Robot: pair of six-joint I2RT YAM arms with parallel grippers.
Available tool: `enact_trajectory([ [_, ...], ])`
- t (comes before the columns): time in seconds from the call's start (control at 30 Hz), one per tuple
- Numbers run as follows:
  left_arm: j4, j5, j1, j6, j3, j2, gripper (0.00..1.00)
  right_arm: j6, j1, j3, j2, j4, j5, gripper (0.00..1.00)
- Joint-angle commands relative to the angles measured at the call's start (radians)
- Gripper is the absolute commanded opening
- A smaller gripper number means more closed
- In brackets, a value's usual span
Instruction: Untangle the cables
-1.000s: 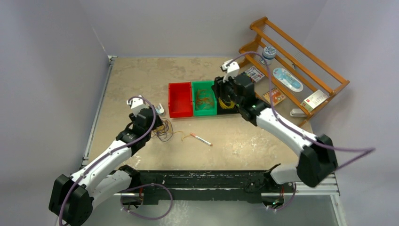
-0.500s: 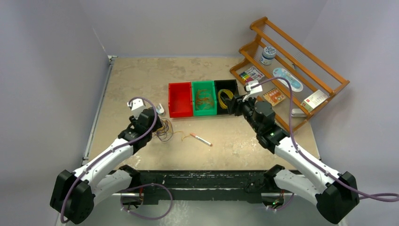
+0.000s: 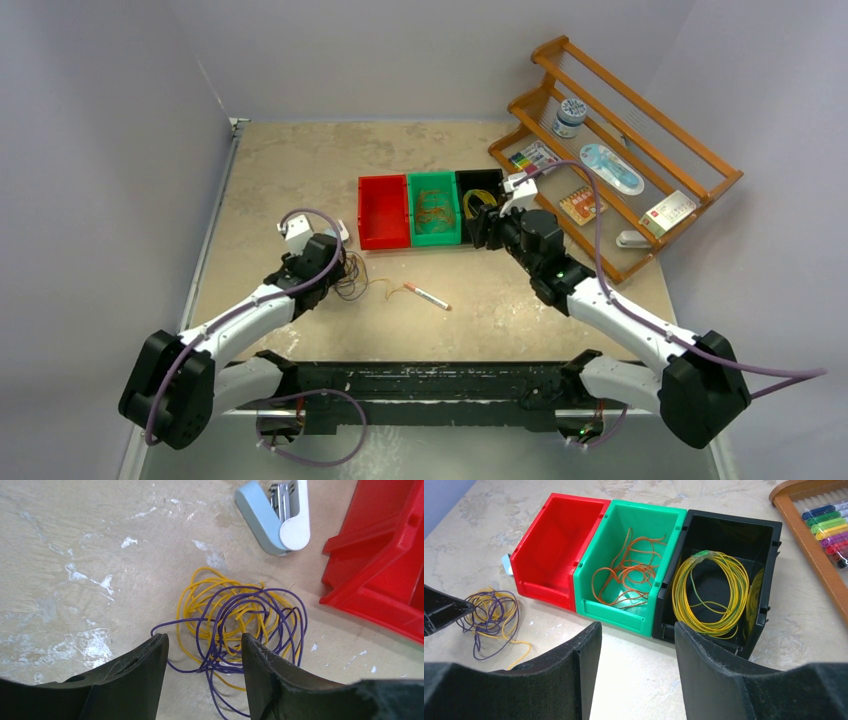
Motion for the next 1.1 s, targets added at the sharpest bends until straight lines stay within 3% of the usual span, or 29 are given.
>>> enact_trajectory([
  [0.0, 0.088, 0.026, 0.008, -0.012, -0.020, 0.026, 0.53, 0.016, -0.001, 0.052, -0.006, 0.061, -0.033, 0.58],
  [0.17, 0.169, 0.058, 0.010, 0.004, -0.040, 0.079, 0.45, 0.021, -0.001, 0.051, 0.005, 0.061, -0.040, 0.58],
  [0.4, 0.172, 0.073, 0.010, 0.037, -0.016, 0.083, 0.12, 0.011, -0.001, 0.074, 0.034, 0.057, -0.041, 0.58],
  [0.53, 0.090, 0.036, 0.010, 0.057, 0.023, 0.021, 0.01, 0.006, -0.002, 0.090, 0.052, 0.060, -0.045, 0.58],
  [0.9, -0.064, 0.018, 0.010, 0.110, 0.116, -0.135, 0.00, 0.005, -0.002, 0.122, 0.086, 0.075, -0.084, 0.58],
  [1.07, -0.090, 0.044, 0.010, 0.144, 0.130, -0.154, 0.00, -0.027, -0.001, 0.110, 0.091, 0.123, -0.261, 0.59],
])
